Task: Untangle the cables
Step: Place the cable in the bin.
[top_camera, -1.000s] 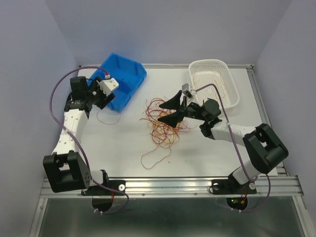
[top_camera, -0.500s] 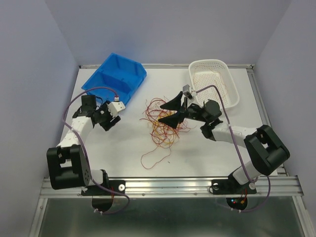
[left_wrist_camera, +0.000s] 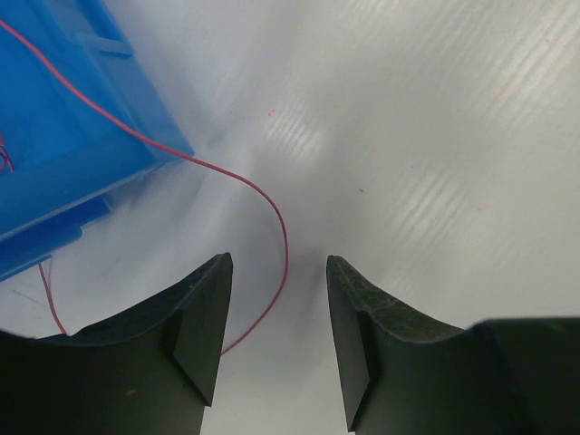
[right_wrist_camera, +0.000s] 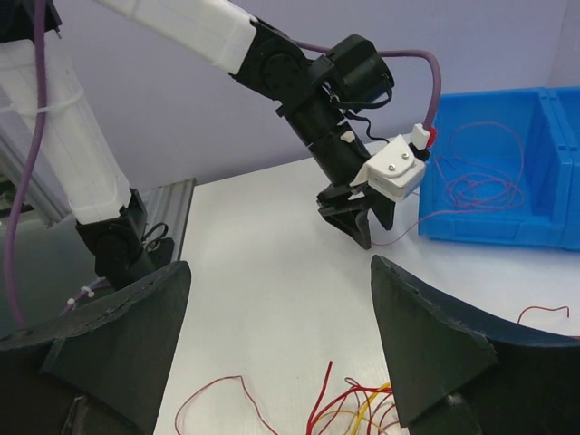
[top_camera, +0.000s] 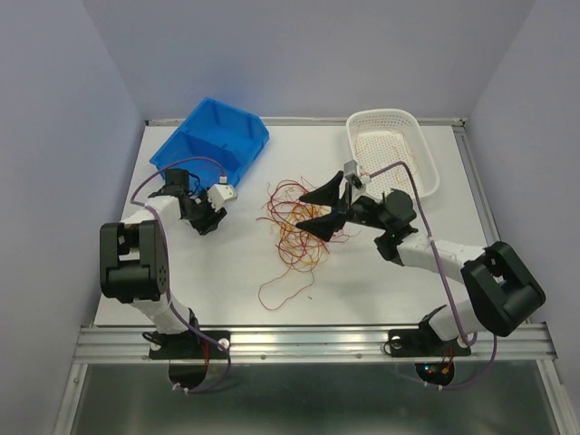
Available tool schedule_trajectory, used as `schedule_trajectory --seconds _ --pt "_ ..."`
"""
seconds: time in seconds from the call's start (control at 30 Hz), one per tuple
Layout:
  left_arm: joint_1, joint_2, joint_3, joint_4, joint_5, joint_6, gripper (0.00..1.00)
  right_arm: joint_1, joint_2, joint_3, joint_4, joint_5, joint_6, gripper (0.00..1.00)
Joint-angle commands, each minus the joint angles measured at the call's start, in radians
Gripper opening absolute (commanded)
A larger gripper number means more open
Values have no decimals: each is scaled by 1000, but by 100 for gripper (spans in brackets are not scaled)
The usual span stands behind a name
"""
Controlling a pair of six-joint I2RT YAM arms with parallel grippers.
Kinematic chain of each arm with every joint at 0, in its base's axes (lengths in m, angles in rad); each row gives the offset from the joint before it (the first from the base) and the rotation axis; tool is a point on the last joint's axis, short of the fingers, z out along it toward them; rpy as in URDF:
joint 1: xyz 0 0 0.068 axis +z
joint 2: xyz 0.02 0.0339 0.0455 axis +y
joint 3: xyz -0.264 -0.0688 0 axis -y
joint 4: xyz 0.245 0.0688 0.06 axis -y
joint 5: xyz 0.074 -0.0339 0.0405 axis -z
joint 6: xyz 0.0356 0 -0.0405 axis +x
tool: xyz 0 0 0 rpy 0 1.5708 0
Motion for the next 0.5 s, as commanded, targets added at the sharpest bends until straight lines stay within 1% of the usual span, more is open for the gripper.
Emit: schedule_trajectory --seconds 0.0,0.07,0.13,0.17,0.3,0.37,0.4,0.47 --pt "-6 39 49 24 1 -26 55 2 -44 -30 15 10 -20 86" --pt "-6 49 46 59 -12 -41 53 4 -51 -34 13 8 -25 86" --pt "-6 64 49 69 -19 -49 49 2 -59 -34 8 5 -25 86" --pt "-6 73 49 69 -25 -52 44 2 -60 -35 5 5 -26 86" --pt "-15 76 34 81 -36 -60 36 4 -71 -38 -1 5 -31 86" --pt "-26 73 23 80 -38 -60 27 2 -73 -41 -2 7 -33 86" --pt "-29 70 16 80 -39 -58 18 2 -73 -41 -2 8 -33 85" --pt "-35 65 11 70 -32 -54 11 2 -68 -40 -4 8 -33 86"
